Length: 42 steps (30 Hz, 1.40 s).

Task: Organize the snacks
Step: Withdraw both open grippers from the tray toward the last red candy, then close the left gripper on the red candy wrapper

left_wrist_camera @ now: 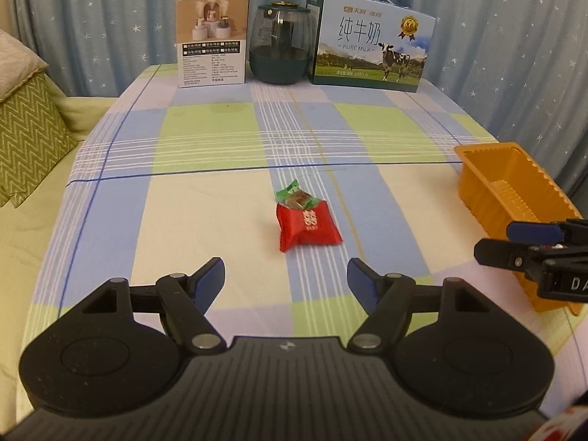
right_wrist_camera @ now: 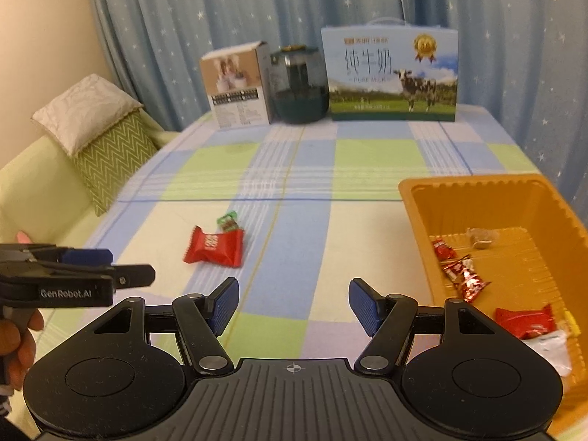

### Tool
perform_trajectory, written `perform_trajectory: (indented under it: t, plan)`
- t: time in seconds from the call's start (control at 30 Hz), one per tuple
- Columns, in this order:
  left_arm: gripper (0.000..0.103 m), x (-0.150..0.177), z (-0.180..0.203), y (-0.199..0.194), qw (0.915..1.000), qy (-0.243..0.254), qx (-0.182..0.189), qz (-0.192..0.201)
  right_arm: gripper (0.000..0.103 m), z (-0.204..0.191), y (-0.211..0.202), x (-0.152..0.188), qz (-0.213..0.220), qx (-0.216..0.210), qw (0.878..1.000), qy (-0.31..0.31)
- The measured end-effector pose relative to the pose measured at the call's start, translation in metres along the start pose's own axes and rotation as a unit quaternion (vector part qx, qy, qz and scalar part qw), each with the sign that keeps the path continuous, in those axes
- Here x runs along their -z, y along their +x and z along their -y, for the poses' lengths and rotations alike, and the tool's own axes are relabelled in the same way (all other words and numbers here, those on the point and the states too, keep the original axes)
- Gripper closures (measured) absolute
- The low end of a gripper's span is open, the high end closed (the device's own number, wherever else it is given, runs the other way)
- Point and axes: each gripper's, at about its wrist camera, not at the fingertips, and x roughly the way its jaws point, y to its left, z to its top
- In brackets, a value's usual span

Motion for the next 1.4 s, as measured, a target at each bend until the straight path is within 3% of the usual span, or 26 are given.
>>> perform_trajectory:
  t: [0.33, 0.47, 0.73, 1.03, 1.17, 1.4]
  plan:
    - [0.034, -0.009, -0.007, 0.054, 0.9993, -0.024, 0.026, -0.007, 0.036, -0.001, 0.055, -0.012, -0.031, -0.004, 0.999, -0.016]
    - [0.045, -0.015, -0.006, 0.071, 0.9990, -0.027, 0.033, -0.015, 0.036, -0.002, 0.066, -0.022, -0.026, -0.006, 1.000, -0.014]
    - [0.050, -0.024, -0.006, 0.094, 0.9983, -0.029, 0.047, -0.021, 0.036, 0.003, 0.075, -0.031, -0.024, -0.001, 1.000, -0.007]
    - [0.065, -0.026, -0.003, 0.102, 0.9972, -0.033, 0.063, -0.022, 0.036, 0.006, 0.078, -0.030, -0.025, 0.007, 1.000, 0.000]
    - [0.077, -0.026, -0.003, 0.100, 0.9968, -0.028, 0.068, -0.029, 0.036, 0.004, 0.080, -0.029, -0.027, 0.007, 1.000, -0.001]
    - [0.082, -0.021, -0.005, 0.087, 0.9974, -0.023, 0.058, -0.036, 0.036, 0.003, 0.081, -0.028, -0.024, 0.006, 1.000, -0.001]
